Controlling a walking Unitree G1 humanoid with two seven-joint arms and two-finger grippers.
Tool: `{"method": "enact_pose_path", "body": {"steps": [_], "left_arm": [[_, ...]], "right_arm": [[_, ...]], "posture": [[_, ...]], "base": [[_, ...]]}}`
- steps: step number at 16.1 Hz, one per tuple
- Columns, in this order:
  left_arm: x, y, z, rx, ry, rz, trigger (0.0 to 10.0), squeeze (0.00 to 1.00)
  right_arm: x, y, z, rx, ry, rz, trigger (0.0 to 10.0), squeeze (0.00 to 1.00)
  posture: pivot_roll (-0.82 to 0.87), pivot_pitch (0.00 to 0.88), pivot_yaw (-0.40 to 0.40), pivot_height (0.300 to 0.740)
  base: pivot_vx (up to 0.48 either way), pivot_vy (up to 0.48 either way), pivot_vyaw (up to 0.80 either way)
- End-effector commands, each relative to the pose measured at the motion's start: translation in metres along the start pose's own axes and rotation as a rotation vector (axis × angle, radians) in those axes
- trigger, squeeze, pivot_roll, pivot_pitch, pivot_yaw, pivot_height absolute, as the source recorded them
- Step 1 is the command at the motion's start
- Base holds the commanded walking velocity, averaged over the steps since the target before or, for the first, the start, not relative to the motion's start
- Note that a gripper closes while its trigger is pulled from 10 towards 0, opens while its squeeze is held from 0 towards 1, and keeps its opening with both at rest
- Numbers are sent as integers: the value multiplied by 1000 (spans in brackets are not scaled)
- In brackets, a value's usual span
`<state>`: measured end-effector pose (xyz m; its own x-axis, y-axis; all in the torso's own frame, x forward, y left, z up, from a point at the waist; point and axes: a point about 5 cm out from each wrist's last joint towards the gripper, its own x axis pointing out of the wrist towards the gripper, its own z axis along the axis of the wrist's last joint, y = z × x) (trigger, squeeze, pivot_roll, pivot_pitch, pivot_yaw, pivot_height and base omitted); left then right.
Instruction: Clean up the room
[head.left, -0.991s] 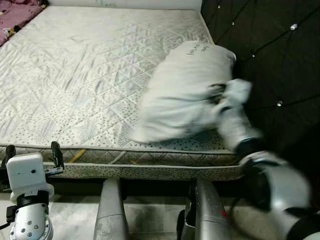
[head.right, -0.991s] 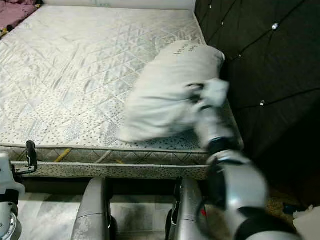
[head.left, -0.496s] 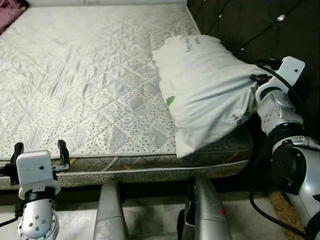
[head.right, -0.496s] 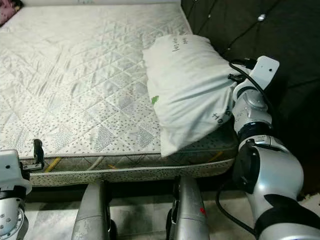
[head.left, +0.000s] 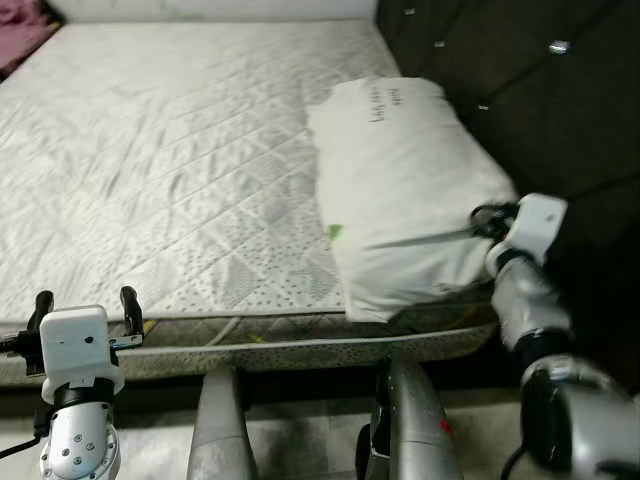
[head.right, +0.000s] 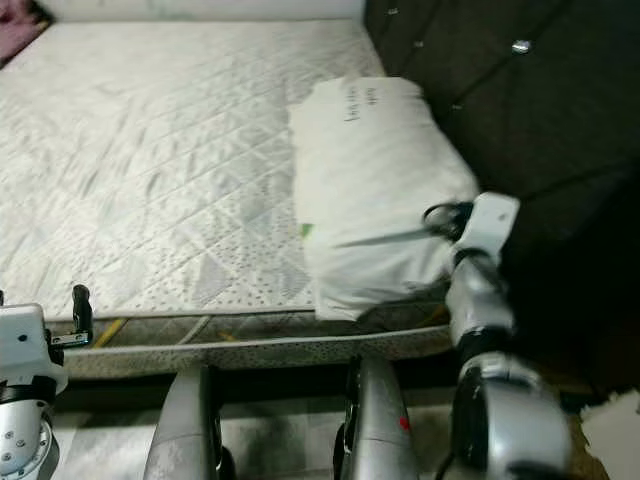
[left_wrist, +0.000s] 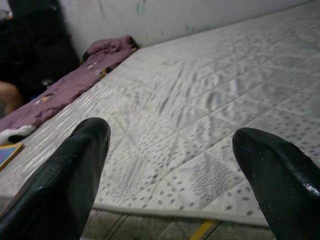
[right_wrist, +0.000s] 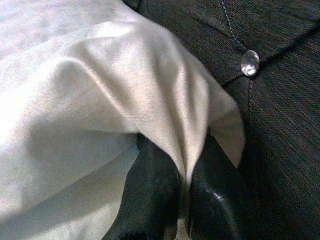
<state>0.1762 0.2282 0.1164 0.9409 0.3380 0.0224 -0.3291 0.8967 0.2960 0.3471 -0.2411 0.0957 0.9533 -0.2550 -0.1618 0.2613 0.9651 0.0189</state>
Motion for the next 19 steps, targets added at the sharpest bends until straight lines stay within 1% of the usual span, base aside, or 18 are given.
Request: {"method": "enact_pose_path", "body": {"steps": [1,2,3,4,5,6,7,9,10,11,13,14,15,16,19], "left_arm": [[2,2,-2,9,6,-2,10000,0],[2,0,-2,10,4,-12,10000,0],[3,-1,-1,10,1,-20,10000,0],[4,-1,0,12,-1,-25,10000,0],[6,0,0,17,-5,-32,10000,0],[8,1,1,21,-8,-34,10000,0],[10,2,1,23,-12,-34,10000,0],[12,1,3,22,-18,-33,10000,0],[11,-1,4,19,-21,-36,10000,0],[11,-2,4,17,-21,-37,10000,0],[12,-1,4,16,-22,-33,10000,0],[12,-1,4,16,-22,-33,10000,0],[13,0,5,16,-23,-28,10000,0],[13,0,4,15,-23,-22,10000,0],[12,-4,3,7,-19,-22,10000,0]], "right_arm": [[-4,15,2,-13,-19,66,0,0],[-20,27,-9,-17,-19,130,0,0],[-34,36,-15,-29,-30,204,0,0],[-48,43,-19,-44,-49,291,0,0],[-62,46,-21,-82,-76,391,0,0],[-65,45,-22,-86,-76,402,0,0],[-64,44,-20,-86,-73,386,0,0],[-57,49,-12,-72,-90,376,0,0],[-44,53,-2,-71,-107,350,0,0],[-27,52,14,-56,-117,305,0,0],[-6,45,34,-33,-124,242,0,0],[-6,45,34,-33,-124,242,0,0],[9,39,54,-14,-132,195,0,0],[21,39,77,-16,-152,183,0,0],[28,50,96,-79,-164,234,0,0]], "posture": [[110,0,9,558],[106,0,15,558],[106,0,22,558],[103,0,31,558],[99,0,35,558],[97,0,37,558],[97,0,40,558],[100,0,44,558],[101,0,43,558],[109,0,44,558],[115,0,40,558],[115,0,40,558],[116,0,35,558],[115,0,34,558],[110,0,31,558]], "base": [[0,0,0],[0,0,0],[0,0,0],[0,0,0],[0,0,0],[0,0,0],[0,0,0],[0,0,0],[0,0,0],[0,0,0],[0,0,0],[0,0,0],[0,0,0],[0,0,0],[0,0,0]]}}
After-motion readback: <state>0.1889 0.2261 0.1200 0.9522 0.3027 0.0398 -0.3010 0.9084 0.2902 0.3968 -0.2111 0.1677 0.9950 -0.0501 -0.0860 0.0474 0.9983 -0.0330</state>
